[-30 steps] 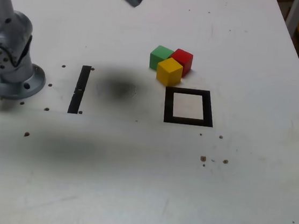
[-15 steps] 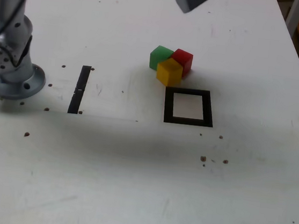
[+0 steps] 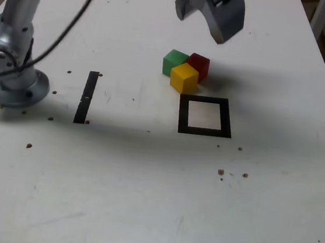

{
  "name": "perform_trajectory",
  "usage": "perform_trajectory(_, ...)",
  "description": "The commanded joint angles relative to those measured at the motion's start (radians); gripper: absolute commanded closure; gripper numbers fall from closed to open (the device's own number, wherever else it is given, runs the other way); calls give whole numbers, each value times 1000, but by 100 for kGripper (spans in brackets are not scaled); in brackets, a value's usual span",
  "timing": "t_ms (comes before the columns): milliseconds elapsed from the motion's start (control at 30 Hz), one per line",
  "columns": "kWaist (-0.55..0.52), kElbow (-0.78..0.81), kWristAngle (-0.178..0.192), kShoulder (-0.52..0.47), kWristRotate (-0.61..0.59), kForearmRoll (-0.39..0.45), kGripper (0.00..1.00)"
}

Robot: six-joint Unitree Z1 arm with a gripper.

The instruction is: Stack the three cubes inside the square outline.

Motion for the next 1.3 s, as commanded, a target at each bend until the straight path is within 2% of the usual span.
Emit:
perform_trajectory(0, 2, -5, -3, 12, -2, -7, 0)
perform_trajectory(633, 52, 121, -102, -21, -47, -101, 0)
perform_trajectory(733, 52, 126, -102, -11, -45, -126, 0)
perform_trajectory(867, 52, 127, -75, 0, -39, -146, 0)
perform_trajectory(967, 52, 130, -68, 6, -38, -154, 0)
perform_trajectory(1133, 52, 135, -91, 13, -38, -164, 0)
perform_trajectory(1267, 52, 146, -128, 13, -39, -178, 0)
